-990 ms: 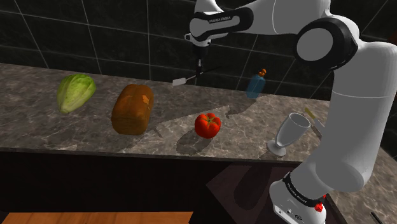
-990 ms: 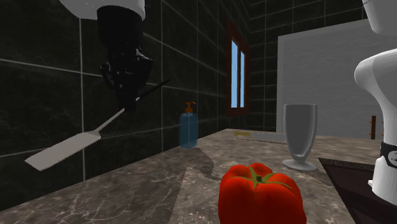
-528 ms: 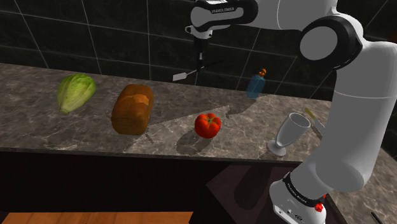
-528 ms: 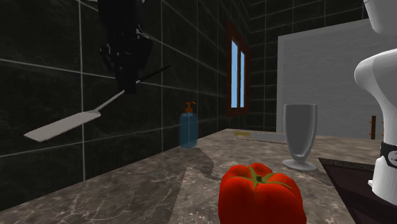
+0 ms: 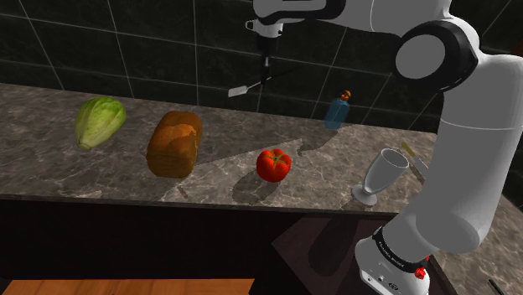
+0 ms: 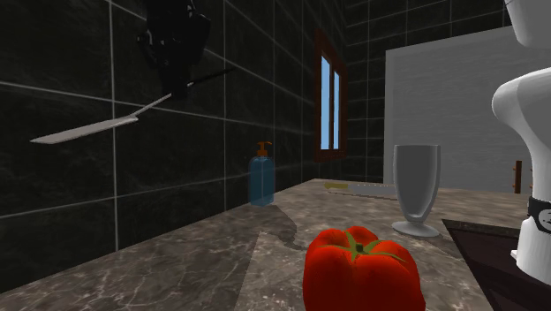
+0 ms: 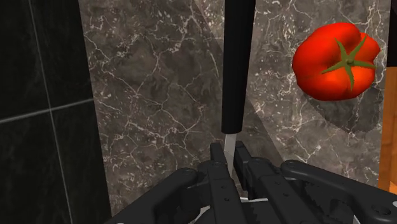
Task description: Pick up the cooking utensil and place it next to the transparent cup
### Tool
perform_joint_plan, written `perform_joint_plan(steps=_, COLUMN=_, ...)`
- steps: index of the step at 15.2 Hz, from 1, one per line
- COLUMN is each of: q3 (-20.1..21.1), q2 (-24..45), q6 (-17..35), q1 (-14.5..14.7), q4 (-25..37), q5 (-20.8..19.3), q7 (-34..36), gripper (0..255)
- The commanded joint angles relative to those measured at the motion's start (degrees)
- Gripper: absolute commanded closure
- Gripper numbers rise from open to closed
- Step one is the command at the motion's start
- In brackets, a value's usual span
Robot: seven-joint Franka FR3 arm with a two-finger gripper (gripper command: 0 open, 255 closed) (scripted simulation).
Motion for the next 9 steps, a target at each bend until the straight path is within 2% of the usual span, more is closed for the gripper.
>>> perform_joint_plan(steps=1, q3=0.0, q2=-0.1, q6=-1.4, q1=0.0, q4=1.3, q5=0.0, q7=-0.1, gripper=255)
perform_joint_plan(steps=2, q3=0.0, q2=-0.1, q6=-1.6, q1=0.0, q4=1.4, q5=0.0, q7=-0.1, gripper=255)
perform_joint_plan(steps=9, q3=-1.7, q2=-15.7, q6=5.6, q1=-2.7, q4=-21.0, q5=-0.6, q7=-4.3, gripper=255)
